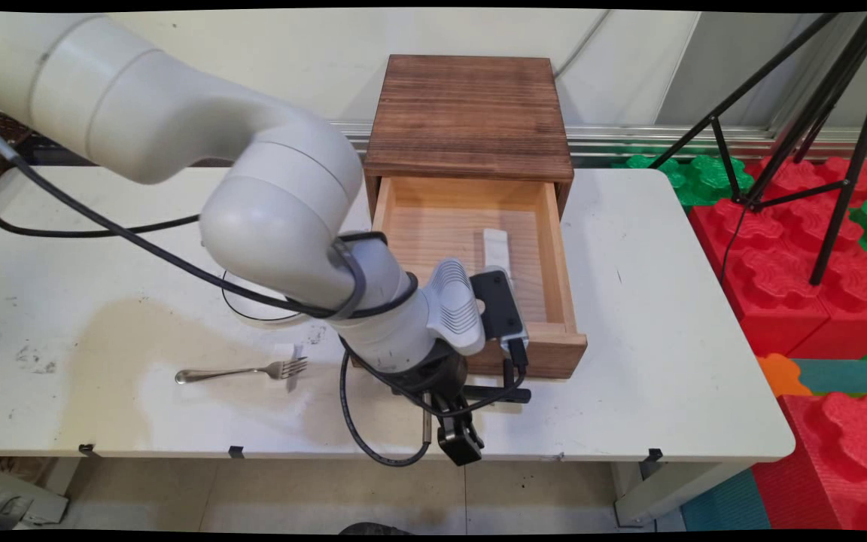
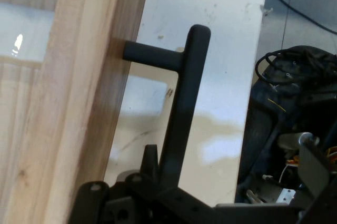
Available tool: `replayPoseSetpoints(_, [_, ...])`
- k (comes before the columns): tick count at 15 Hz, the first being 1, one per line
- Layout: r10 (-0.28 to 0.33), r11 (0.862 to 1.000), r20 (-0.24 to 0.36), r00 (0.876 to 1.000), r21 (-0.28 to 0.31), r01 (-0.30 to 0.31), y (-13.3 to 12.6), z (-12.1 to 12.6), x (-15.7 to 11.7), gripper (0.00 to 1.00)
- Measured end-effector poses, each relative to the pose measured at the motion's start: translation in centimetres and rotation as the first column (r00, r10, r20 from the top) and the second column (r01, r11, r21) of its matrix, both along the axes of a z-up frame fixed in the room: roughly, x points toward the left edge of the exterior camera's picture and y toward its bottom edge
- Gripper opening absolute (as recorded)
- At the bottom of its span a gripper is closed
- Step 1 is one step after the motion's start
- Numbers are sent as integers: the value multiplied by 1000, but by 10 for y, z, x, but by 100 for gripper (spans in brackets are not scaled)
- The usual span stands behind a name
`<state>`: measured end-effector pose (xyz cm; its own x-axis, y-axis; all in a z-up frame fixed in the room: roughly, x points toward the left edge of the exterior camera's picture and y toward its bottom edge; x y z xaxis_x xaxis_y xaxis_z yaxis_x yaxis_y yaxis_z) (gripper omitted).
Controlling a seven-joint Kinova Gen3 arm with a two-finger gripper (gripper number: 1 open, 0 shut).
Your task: Pick up the knife from the left of the white plate
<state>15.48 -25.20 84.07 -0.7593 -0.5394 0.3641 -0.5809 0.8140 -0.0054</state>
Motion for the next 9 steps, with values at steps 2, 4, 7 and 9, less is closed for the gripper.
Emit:
replayPoseSetpoints(2, [-10, 1000, -12, 1000, -20, 10, 3, 6, 4, 100])
replayPoseSetpoints(4, [-20, 999, -31, 999, -43, 18, 7, 15, 10, 100])
replayPoseSetpoints(7, [-33, 997, -52, 998, -76, 29, 15, 30, 24, 100])
replayPoseSetpoints(9, [-40, 995, -64, 997, -99, 33, 19, 41, 36, 100])
